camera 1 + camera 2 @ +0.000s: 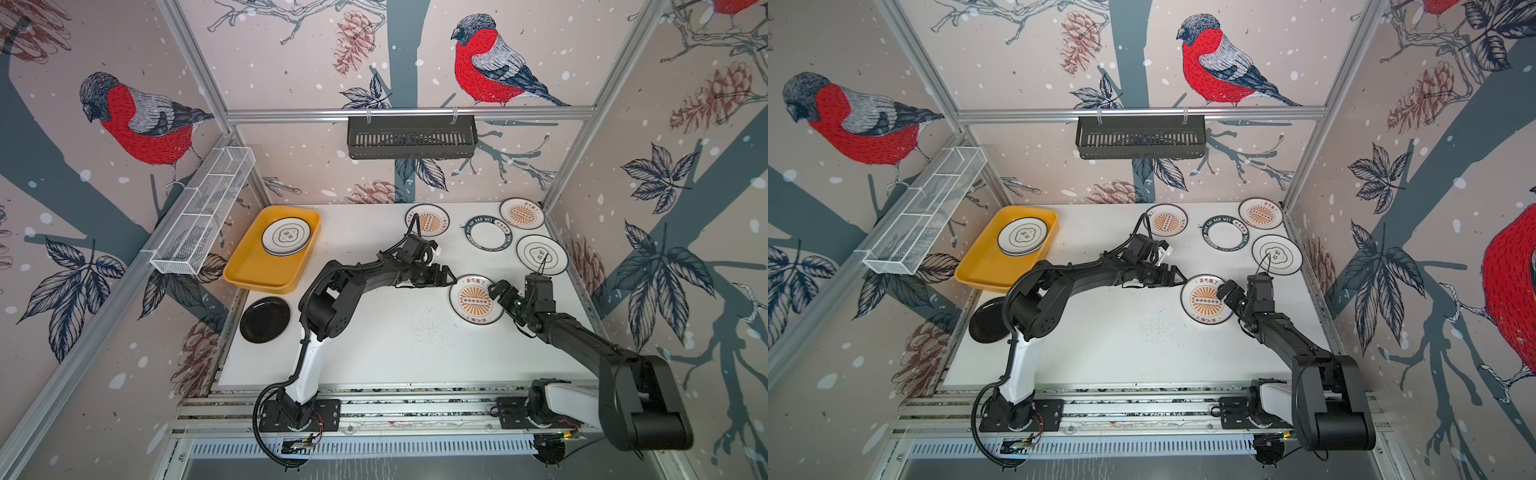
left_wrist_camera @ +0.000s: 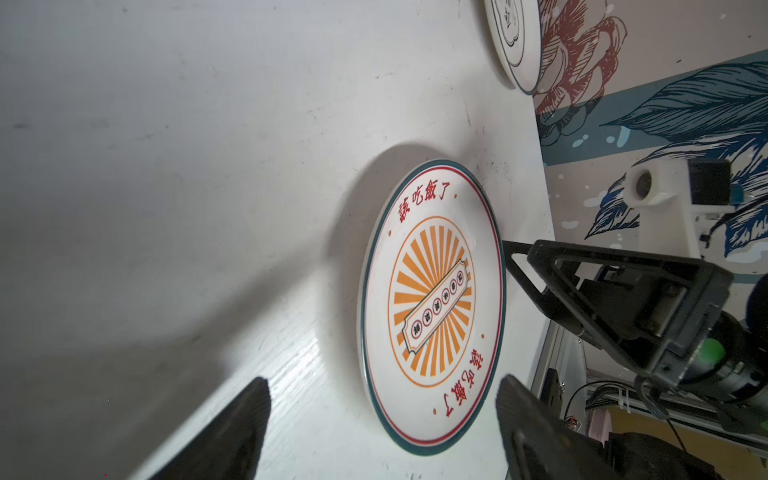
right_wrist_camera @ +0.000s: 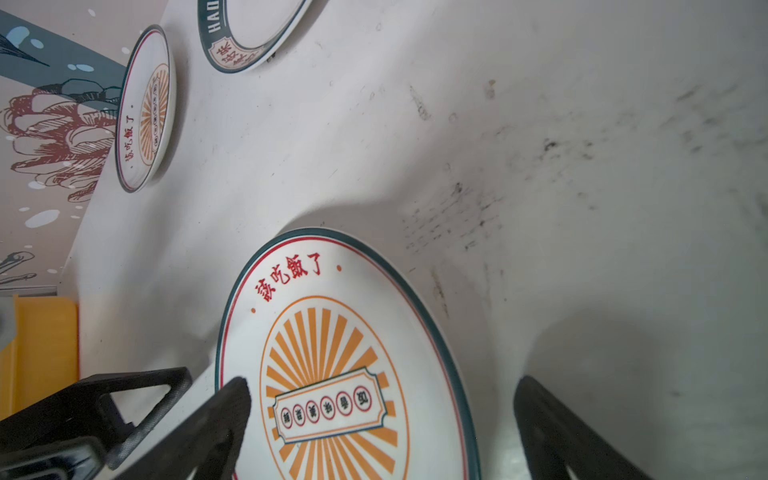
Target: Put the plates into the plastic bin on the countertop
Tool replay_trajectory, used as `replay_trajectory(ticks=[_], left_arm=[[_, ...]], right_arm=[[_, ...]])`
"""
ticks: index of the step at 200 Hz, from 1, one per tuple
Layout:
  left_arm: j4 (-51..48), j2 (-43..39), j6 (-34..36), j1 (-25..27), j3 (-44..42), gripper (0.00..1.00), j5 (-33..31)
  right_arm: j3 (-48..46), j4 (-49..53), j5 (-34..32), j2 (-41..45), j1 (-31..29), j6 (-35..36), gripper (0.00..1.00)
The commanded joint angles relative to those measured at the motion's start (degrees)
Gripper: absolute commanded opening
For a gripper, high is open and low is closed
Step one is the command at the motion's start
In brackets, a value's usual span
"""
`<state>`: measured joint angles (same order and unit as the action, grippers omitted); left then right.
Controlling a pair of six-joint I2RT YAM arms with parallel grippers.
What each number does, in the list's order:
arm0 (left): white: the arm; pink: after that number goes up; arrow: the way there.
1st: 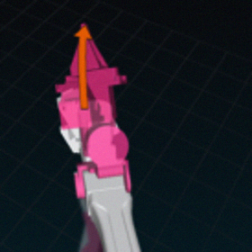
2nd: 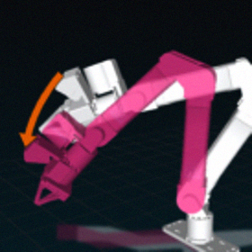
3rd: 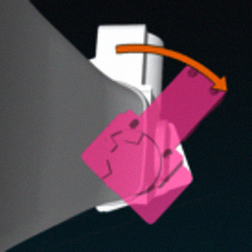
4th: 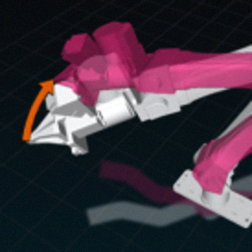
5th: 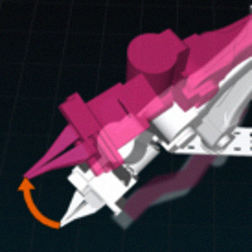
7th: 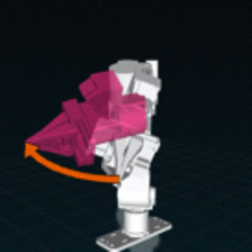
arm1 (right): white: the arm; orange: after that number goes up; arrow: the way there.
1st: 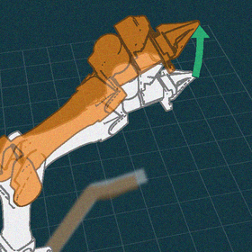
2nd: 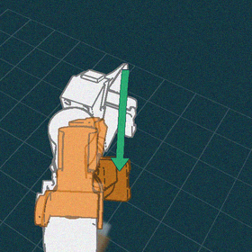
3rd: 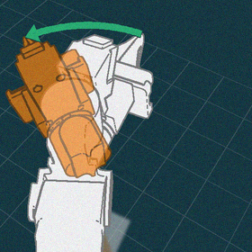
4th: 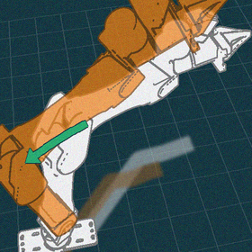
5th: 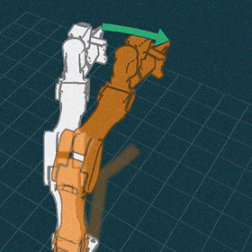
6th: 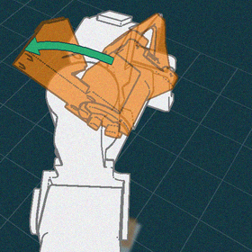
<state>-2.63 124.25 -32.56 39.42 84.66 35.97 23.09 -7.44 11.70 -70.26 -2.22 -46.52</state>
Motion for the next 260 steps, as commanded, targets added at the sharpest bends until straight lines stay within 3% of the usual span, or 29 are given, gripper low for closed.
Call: replay_trajectory(ticks=[1, 80, 208, 223, 260], left_arm=[[-6.11, 2.02, 2.02, 0.16, 3.26, 0.86, 0.88], [-9.12, 4.57, 1.93, 0.13, 5.55, 0.80, 2.35], [2.22, 2.11, -5.15, -0.57, 0.73, 0.27, 7.33], [6.34, 1.02, -7.44, -0.99, -1.59, 0.17, 7.76], [16.87, -2.76, -13.28, -2.82, -8.11, 0.08, 8.36]], right_arm=[[0.26, -3.55, 1.38, -1.04, -0.63, -1.40, 0.99], [1.45, -8.66, 2.62, -6.50, -6.68, -4.84, 1.00], [3.28, -8.47, 2.43, -7.28, -6.84, -3.15, 1.00], [3.28, -8.58, 2.63, -6.95, -6.87, -2.81, 1.00], [3.71, -8.55, 2.82, -4.40, -6.57, -1.52, 1.00]])
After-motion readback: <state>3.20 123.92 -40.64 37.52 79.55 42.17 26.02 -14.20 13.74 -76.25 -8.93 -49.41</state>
